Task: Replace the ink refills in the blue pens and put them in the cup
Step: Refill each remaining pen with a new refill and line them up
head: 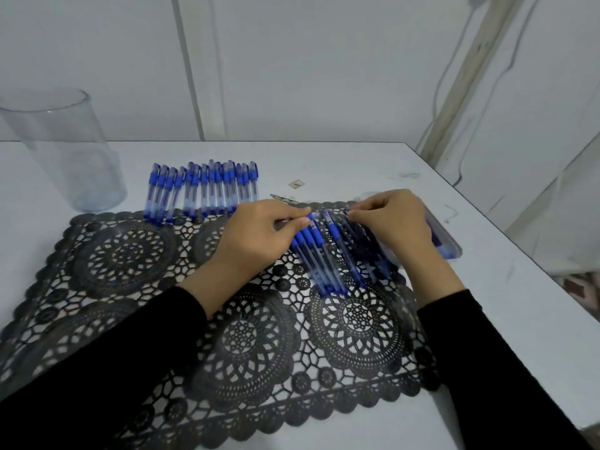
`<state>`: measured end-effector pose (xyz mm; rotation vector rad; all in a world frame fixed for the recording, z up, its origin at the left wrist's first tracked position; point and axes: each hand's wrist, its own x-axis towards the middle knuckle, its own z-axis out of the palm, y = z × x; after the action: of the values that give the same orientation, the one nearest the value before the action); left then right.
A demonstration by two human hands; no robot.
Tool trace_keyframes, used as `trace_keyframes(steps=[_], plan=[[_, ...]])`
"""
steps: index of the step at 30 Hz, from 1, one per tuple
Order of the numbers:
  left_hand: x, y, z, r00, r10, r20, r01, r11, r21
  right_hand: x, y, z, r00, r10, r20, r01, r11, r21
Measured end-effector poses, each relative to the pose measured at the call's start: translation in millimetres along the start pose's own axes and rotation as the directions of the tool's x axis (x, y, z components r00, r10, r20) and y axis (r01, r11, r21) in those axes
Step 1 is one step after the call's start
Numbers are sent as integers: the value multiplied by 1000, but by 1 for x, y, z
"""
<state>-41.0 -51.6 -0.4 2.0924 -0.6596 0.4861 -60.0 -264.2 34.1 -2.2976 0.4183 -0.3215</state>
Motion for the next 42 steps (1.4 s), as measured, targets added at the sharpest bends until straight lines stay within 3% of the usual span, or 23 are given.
trace_keyframes(steps=[3,6,11,16,19,22,29,37,42], plan=[[3,1,9,1000,4,19,-5,999,48,-2,-2,8,1000,-1,18,5,974,-227],[3,2,9,999,33,25,-34,997,73,-4,-4,12,1000,-23,12,26,948,-316],[2,2,11,999,14,37,-17,998,65,-7,-4,9,997,-59,40,69,947,-314],[5,9,18,999,-38,36,37,999,12,3,5,-21,993,-108,-56,107,994,-26],[10,17,25,996,-70,47,70,998,7,11,20,-42,990,-98,-102,103,994,44],[14,24,35,996,-67,62,67,998,2,17,37,-54,989,-95,-111,93,995,-21],[13,21,47,999,21,44,-21,1000,1,20,44,-38,992,-124,24,126,974,-190],[9,16,46,998,67,12,-67,997,-26,11,30,-22,990,-137,36,136,856,-498],[9,17,44,998,64,-7,-64,995,-73,10,29,-20,995,-96,7,89,893,-441]])
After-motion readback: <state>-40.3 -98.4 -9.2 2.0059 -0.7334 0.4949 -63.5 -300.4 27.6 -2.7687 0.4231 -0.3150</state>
